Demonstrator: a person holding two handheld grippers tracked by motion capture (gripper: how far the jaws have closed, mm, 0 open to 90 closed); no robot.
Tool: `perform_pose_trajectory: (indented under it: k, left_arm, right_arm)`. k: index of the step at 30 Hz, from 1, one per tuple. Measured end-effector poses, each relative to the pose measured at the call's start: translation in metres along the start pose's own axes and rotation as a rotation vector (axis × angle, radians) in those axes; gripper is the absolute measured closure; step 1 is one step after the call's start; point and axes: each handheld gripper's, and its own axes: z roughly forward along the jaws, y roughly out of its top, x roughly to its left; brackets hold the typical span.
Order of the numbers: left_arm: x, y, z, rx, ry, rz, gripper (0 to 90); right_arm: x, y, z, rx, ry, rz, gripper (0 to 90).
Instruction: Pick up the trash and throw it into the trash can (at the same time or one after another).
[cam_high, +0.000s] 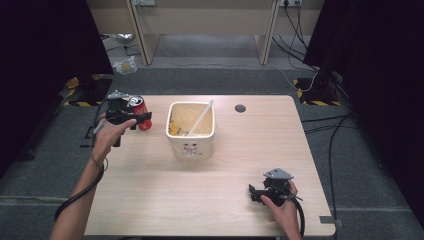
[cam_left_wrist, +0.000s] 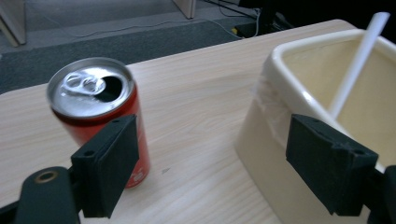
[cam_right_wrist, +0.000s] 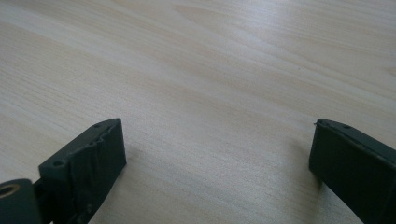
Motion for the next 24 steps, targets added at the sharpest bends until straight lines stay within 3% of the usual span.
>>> perform_pose_trajectory:
  k: [17, 24]
  left_arm:
    - [0.027, -0.029, 0.039, 0.034, 0.120, -0.048, 18.0]
    - [0.035, -0.034, 0.055, 0.028, 0.139, -0.063, 18.0]
  right_arm:
    - [0.000, 0.000, 0.000, 0.001, 0.000, 0.001, 4.1]
    - [0.000, 0.000, 0.000, 0.001, 0.000, 0.000, 4.1]
